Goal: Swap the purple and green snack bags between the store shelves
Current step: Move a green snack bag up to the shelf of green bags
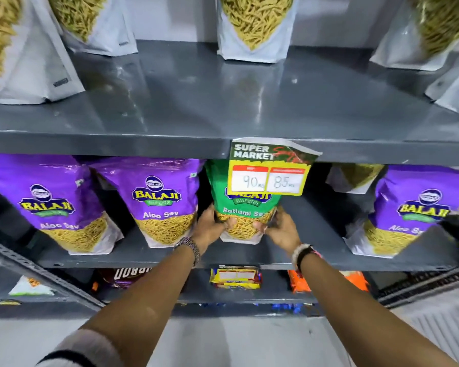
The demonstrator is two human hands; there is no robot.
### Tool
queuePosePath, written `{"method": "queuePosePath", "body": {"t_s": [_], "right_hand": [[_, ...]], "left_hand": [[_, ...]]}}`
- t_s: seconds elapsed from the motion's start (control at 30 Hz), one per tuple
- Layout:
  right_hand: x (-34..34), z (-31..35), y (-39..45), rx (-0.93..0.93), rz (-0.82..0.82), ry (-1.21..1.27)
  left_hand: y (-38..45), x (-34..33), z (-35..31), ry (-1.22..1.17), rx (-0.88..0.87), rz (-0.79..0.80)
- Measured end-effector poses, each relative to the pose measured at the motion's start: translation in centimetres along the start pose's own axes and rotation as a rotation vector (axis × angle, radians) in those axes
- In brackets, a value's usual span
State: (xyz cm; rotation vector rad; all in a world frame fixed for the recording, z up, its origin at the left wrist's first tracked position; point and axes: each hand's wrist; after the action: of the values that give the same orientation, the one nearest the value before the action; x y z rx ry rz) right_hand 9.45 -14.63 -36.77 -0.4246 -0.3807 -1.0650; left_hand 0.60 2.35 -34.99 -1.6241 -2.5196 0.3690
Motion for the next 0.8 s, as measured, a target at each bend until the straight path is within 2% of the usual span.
{"method": "queuePosePath", "body": {"t_s": [0.27,0.5,0.7,0.8], "right_hand": [[2.9,-1.8,-5.4,-0.038,-0.11,-0.008],[7.7,-5.1,-13.7,-0.053,-0.186,0.021],[13.3,-3.4,-19.8,0.067,-0.275,-0.054],[16.4,-0.3,-22.2,0.217,-0.344,-0.027]], "left_hand": [[-3.7,-3.7,1.2,0.004,-0.054,-0.018],[-10.6,-9.0,1.2,0.057,-0.01,0.092],[-16.3,-12.6,-1.8,0.062,-0.11,0.196],[-18.5,-13.5,-5.8,0.065,-0.228,0.231]]}}
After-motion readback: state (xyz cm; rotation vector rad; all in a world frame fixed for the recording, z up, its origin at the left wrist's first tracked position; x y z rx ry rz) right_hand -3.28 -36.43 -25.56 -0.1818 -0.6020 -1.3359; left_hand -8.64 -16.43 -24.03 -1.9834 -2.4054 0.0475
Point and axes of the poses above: each hand's wrist, its own y-axis towards the middle knuckle, its own x-axis out of the back of the hand, z = x × y, and after that the axes turned 14 degrees about -y, right-handed
